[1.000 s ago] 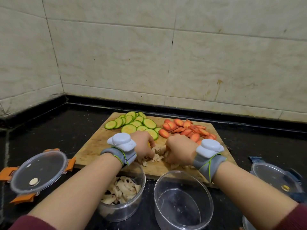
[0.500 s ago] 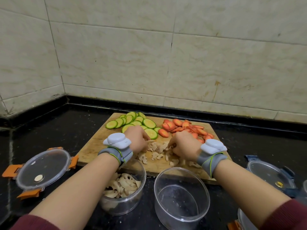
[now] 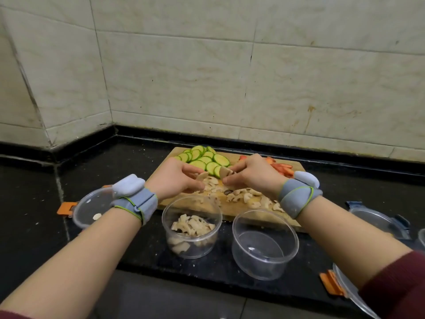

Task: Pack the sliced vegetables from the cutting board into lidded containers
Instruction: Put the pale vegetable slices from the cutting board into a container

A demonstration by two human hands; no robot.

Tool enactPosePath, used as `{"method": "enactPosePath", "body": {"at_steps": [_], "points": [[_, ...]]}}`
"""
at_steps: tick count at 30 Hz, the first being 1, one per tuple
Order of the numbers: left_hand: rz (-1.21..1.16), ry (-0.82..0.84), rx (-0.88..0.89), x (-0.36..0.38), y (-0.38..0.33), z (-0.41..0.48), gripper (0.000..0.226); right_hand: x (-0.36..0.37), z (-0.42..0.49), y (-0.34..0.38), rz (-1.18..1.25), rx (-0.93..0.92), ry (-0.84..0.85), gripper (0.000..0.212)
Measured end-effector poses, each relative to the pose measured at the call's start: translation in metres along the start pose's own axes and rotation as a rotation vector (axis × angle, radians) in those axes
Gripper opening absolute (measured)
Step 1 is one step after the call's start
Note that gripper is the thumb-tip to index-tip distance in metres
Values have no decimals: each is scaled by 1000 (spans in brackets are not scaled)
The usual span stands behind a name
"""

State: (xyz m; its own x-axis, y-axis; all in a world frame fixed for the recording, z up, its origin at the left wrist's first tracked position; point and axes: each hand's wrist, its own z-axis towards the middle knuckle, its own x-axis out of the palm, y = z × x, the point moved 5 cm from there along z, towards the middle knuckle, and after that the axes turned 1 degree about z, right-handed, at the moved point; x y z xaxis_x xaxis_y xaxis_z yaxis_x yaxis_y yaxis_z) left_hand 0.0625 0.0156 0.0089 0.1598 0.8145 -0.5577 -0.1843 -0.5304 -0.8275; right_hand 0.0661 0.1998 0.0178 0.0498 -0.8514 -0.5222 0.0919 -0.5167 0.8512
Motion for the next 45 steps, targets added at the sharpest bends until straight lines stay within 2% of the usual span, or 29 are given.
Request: {"method": "enactPosePath", "body": {"at_steps": [5,6,9,11,14,17,21,27,31,36,39,45], "points": [[232,-23,52,-7,11,-29,37,37,-9,16,-61,-34,112,8],[270,-18,61,-8,13,-34,36,44,-11,19,-153,-71,120,8],[420,4,94,-3,16,-42,34,60,-17,26,-560,-223,97,25],[523,13,140,1,15,-47,35,69,-23,30,-705,-283,82,33],[619,45,186,6,14,-50,39,73,-26,26,-703,-269,111,35],[653,90,192,6,16,-50,39,69,-27,22,-711,-237,149,27],[599,136,143,0,24,-49,27,68,-28,19,-708,-210,175,21],[584,34,161,0,40,-50,19,87,-30,18,-887,-175,312,30],[618,-38,102,2,45,-51,14,84,-28,20,-824,-129,339,24],[576,9,-3,7,54,-46,19,80,-31,24,-745,-163,346,17],[567,20,-18,9,58,-45,20,78,-34,28,-626,-136,420,13],[495,14,-18,10,64,-46,19,89,-45,31,-656,-157,578,17]]}}
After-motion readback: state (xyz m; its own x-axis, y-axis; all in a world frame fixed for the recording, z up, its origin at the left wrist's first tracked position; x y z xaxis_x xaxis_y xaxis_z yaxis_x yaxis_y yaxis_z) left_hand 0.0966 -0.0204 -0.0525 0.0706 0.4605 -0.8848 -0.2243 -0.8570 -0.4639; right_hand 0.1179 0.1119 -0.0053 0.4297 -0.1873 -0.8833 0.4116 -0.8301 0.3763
